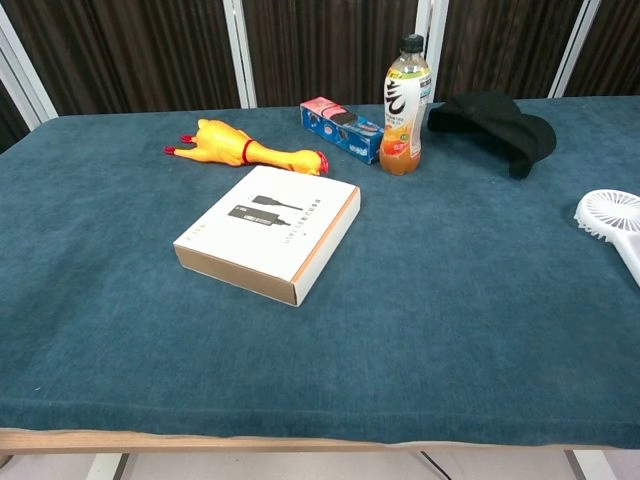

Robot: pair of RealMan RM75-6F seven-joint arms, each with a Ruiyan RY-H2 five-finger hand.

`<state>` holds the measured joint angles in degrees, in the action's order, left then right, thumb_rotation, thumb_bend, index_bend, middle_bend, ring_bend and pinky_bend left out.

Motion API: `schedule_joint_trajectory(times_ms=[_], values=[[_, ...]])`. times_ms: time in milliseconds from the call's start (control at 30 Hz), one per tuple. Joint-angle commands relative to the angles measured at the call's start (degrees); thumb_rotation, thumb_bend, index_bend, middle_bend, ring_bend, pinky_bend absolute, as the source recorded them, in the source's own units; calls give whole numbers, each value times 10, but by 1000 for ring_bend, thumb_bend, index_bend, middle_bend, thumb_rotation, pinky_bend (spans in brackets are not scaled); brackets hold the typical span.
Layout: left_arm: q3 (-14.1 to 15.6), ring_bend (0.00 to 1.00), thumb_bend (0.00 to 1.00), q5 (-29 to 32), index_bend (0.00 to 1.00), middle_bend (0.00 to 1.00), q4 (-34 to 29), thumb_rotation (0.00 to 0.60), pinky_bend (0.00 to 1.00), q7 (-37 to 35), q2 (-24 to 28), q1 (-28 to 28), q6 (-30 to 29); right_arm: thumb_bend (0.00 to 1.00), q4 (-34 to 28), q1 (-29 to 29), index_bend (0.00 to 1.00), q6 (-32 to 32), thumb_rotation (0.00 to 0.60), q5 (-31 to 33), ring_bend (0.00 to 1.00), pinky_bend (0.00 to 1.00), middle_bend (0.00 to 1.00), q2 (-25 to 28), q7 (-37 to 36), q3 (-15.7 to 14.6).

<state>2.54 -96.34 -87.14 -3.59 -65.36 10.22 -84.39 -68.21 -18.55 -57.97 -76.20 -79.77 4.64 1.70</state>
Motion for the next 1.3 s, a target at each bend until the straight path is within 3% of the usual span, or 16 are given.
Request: schedule_joint_trajectory(times_ms=[33, 1300], values=[[0, 20, 30, 1, 0, 69, 0, 600, 112, 0, 0, 0, 0, 551, 1, -1, 237, 1, 600, 0, 0, 0, 0, -1, 1, 0], [-1, 21, 30, 1, 0, 68, 1, 600, 113, -2, 1, 0, -2, 551, -2, 0, 239, -4, 600, -8, 0, 0, 0, -1, -1, -4]])
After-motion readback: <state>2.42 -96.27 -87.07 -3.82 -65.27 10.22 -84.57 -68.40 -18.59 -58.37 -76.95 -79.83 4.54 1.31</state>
